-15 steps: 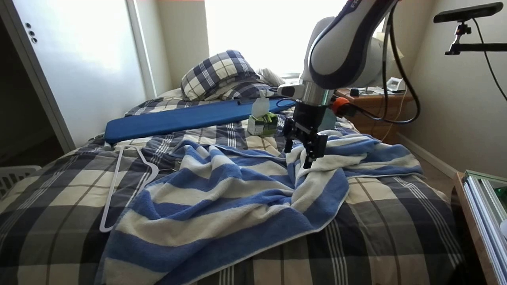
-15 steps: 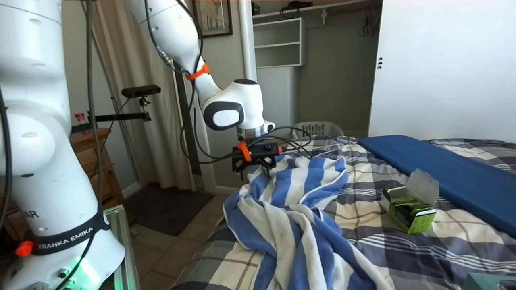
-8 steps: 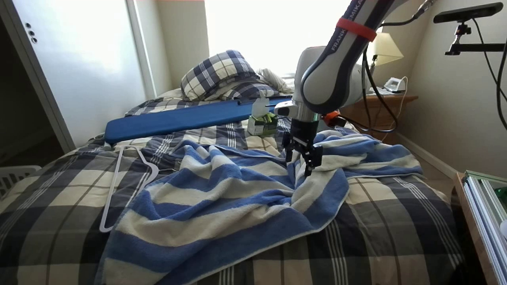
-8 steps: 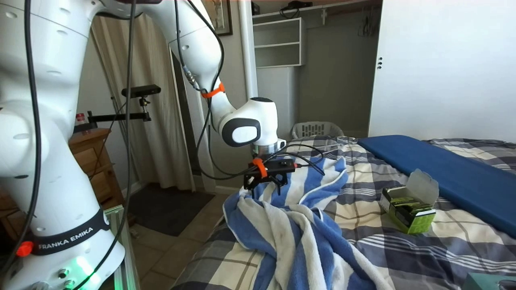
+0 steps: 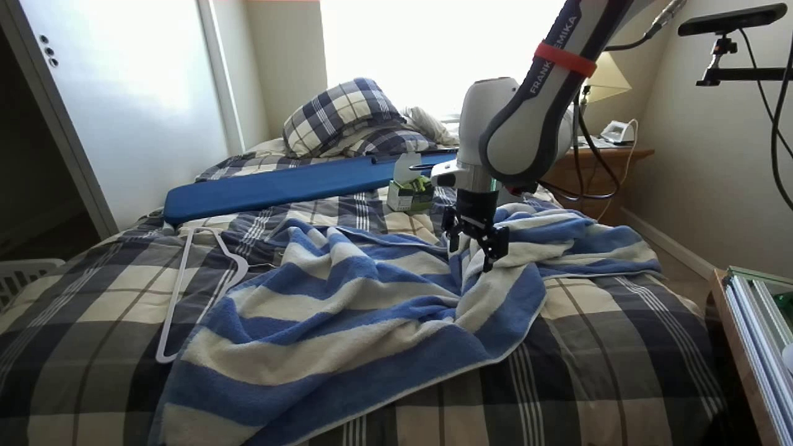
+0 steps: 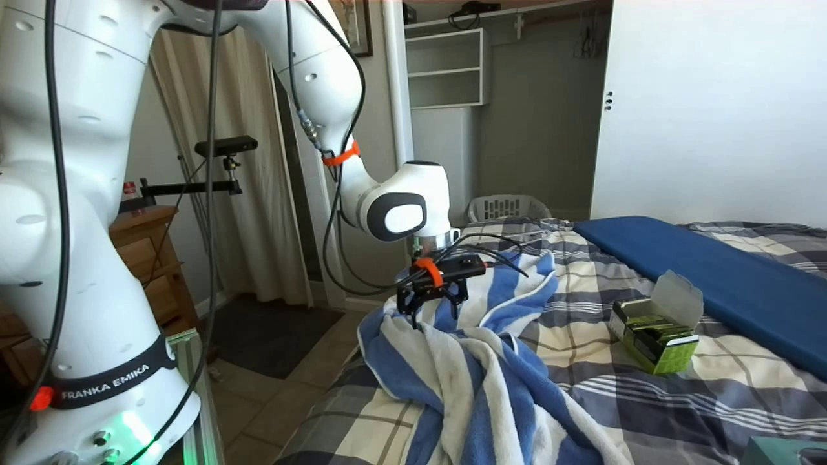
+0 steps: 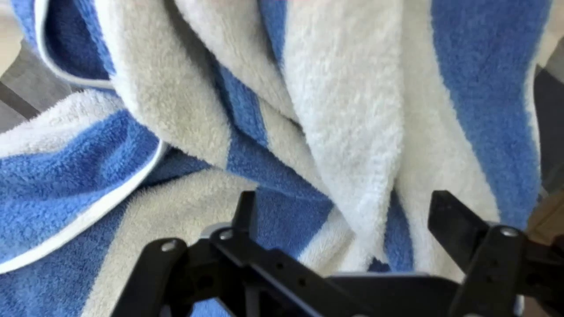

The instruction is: Fold the towel

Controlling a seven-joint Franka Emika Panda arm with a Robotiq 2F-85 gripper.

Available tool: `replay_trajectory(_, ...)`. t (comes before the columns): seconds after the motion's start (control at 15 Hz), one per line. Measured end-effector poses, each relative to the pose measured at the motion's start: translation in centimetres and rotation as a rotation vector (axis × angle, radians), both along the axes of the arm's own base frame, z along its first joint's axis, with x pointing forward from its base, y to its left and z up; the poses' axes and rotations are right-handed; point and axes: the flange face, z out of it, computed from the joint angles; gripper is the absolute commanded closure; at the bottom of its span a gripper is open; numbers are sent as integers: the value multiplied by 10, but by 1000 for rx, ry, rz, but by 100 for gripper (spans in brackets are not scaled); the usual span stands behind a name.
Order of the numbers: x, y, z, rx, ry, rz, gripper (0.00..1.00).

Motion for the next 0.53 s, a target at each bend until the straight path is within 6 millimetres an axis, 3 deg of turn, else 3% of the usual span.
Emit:
replay_trajectory(0.13,2,-13,-9,-37,15,40,0)
replay_trajectory(0.2,3,-17,-14,-44,23,50,25)
replay_trajectory(0.33,4,-18,-26,-37,54,58,32)
replay_trajectory(0.53,5,-11,-44,-8,124,67,56)
